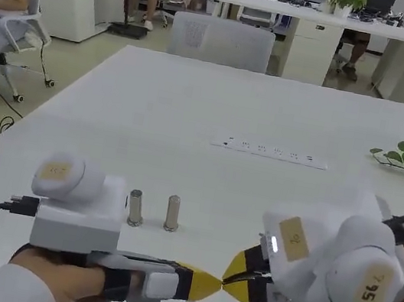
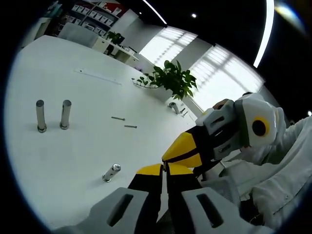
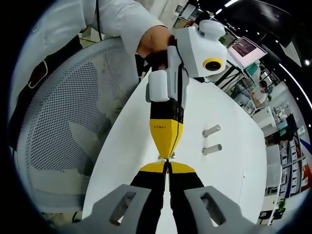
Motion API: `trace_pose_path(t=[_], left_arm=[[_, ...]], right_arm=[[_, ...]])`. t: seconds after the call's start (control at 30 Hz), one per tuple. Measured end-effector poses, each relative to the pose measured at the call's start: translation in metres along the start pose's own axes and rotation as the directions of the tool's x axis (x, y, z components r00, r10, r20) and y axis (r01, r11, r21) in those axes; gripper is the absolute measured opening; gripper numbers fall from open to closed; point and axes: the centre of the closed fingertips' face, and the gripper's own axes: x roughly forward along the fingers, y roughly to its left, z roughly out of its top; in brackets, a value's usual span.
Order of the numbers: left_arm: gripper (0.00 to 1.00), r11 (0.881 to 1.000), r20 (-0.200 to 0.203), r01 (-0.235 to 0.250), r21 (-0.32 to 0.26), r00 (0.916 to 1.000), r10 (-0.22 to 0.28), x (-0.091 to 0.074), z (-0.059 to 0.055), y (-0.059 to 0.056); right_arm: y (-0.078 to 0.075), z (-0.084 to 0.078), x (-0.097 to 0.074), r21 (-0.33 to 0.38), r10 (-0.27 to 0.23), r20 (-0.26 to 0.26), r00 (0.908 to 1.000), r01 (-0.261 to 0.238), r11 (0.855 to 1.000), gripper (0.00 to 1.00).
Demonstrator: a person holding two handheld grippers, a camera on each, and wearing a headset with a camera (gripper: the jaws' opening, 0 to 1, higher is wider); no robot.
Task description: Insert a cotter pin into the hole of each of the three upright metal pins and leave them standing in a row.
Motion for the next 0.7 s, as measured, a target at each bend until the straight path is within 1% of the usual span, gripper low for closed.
trace_pose_path(t=[0.2,0.27,0.43,0.6,0.7], left_arm=[[0.00,1.000,-0.003,-0.001,0.000,1.0000,0.001,-0.0004,-0.0002,0.0011],[0.00,1.000,-0.006,-0.004,0.005,1.0000,0.004,-0.0005,-0.0005,0.0018],[0.00,1.000,-0.005,-0.009,0.014,0.9999,0.009,-0.0008,-0.0001,0.0028],[0.00,0.999,-0.009,-0.015,0.034,0.9998,0.016,-0.0020,-0.0001,0.0044],[0.00,0.999,-0.015,-0.020,0.050,0.9997,0.021,-0.0026,-0.0001,0.0055]], right_arm=[[-0.0002,0.0006,0.0003,0.016,0.002,0.004,1.0000,-0.002,1.000,0.04],[-0.0004,0.0021,0.0006,0.035,0.003,0.013,0.9999,-0.004,0.999,0.05],[-0.0015,0.0008,0.0011,0.049,0.002,0.015,0.9999,-0.003,0.999,0.08],[-0.0006,-0.0033,0.0005,0.085,0.018,0.018,0.9997,-0.019,0.996,0.11],[-0.0015,-0.0043,-0.0014,0.132,0.037,0.037,0.9986,-0.042,0.990,0.11]])
